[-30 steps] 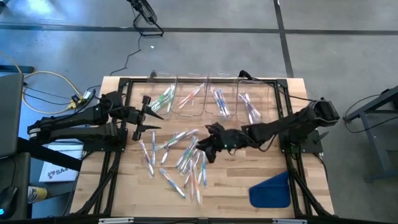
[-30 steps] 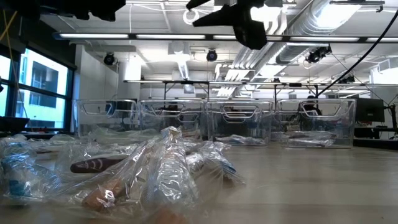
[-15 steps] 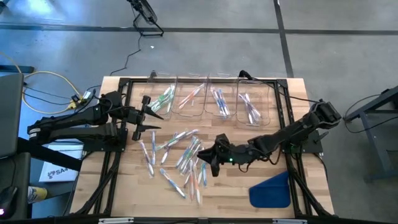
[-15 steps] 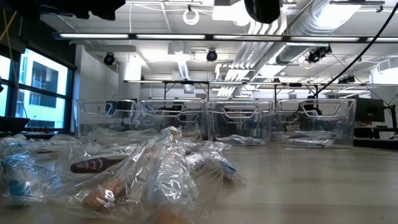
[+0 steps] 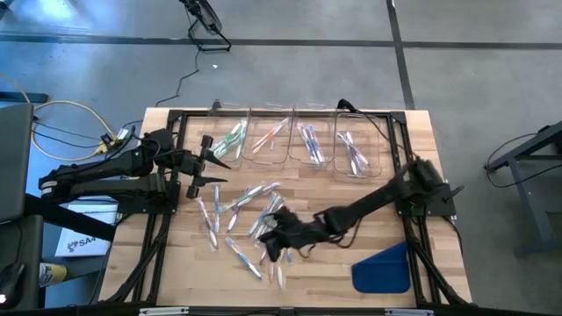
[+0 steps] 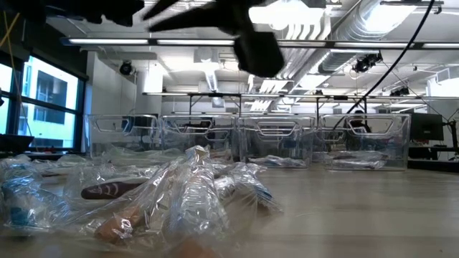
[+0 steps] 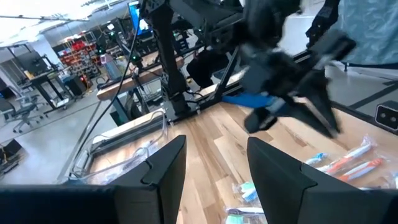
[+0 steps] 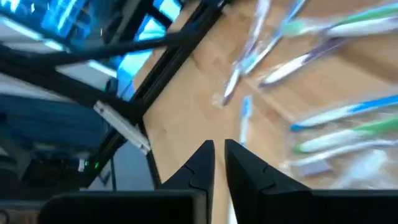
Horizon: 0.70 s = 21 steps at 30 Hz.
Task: Pick & Place Toothbrushes
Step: Put the violet toothbrush into the right transparent bin
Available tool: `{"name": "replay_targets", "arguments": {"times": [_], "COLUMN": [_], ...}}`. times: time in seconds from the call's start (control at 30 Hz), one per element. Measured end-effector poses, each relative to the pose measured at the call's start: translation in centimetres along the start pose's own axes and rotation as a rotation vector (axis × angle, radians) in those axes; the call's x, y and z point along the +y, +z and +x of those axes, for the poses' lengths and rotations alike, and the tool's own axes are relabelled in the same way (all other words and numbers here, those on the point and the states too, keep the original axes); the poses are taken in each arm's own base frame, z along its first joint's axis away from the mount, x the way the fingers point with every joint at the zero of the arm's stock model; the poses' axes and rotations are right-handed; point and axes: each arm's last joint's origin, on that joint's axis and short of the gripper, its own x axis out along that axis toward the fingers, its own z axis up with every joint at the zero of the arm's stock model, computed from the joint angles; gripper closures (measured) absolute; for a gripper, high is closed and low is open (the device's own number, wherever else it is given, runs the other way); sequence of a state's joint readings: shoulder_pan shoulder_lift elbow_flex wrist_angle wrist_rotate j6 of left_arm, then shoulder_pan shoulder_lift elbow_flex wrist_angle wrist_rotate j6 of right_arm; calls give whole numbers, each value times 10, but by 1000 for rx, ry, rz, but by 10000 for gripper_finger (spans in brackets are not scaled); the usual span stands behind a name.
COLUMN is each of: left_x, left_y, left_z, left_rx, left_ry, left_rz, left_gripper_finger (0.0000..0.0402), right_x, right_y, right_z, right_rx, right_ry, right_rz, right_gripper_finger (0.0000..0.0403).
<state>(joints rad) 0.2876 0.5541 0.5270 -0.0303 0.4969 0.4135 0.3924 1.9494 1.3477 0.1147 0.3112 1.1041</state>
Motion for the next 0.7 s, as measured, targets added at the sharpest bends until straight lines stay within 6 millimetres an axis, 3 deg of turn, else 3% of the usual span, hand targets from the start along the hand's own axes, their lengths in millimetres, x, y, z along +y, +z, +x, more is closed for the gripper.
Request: {"name": "replay_targets", "arguments": {"times": [0.13, 0.27, 0.53, 0.7], "left_x": [-1, -2, -4, -4], "left_y": [-2, -4, -9, -9], "left_z": [0, 0, 0, -1], "left_rx": [18, 41, 90, 90], "left_ry": [-7, -17, -38, -38], "left_rz": [-12, -28, -57, -57], "left_gripper_finger": [235, 235, 235, 236], "right_x": [3, -12, -54, -69], "right_y": [14, 29, 23, 11], "right_z": [21, 36, 66, 71], "right_rx": [91, 135, 272, 342], "right_ry": [-106, -243, -333, -419], "right_rz": [-27, -29, -32, -57], "right_gripper_finger": [396, 399, 399, 399]}}
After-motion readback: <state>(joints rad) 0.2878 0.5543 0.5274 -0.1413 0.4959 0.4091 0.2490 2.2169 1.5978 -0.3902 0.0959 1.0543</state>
